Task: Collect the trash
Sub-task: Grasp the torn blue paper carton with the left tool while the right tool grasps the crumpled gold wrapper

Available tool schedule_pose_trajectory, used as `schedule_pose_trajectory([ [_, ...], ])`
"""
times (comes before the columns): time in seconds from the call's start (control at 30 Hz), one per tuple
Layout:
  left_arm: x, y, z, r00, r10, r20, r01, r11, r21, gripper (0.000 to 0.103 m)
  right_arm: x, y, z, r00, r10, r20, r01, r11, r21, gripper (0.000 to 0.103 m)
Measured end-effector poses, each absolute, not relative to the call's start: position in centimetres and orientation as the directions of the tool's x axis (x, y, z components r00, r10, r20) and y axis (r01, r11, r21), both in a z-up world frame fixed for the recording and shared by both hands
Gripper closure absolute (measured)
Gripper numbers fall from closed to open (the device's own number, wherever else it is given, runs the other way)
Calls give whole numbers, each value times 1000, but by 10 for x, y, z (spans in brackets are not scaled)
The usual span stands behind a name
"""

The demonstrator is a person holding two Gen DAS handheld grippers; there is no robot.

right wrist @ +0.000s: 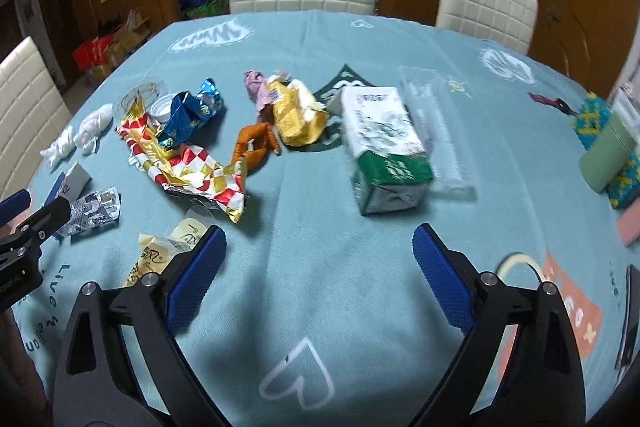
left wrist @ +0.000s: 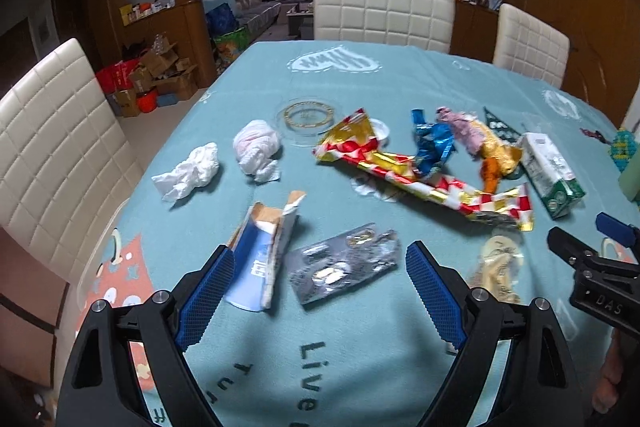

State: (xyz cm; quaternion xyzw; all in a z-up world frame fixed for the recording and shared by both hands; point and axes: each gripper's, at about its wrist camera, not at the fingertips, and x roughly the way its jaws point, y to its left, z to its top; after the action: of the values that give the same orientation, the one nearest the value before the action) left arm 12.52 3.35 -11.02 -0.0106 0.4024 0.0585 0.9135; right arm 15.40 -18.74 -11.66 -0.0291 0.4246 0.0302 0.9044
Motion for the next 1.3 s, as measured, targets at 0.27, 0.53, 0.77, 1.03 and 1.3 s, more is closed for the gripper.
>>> schedule_pose_trajectory([
  [0.27,123,49,-128,620,79,-780,-110,994,13,18,157,-164,-124,624,178,-761,-196,978,68,10],
  [0.53,122,61,-118,652,106,-751,-144,989,15,18,139,-132,-132,589,252,-768,-314,947,69,6],
  [0.77,121,70,-121,628,131,-767,-168,985,30,18,126,-112,-139,567,264,-780,-376,926,39,15],
  [1.03,122,85,-141,581,132,-803,-194,981,21,18,132,-116,-146,538,267,-799,-357,931,71,42],
  [1.3,127,97,-144,590,95,-801,-186,982,-20,20,131,-119,-144,553,240,-798,-336,941,50,43],
])
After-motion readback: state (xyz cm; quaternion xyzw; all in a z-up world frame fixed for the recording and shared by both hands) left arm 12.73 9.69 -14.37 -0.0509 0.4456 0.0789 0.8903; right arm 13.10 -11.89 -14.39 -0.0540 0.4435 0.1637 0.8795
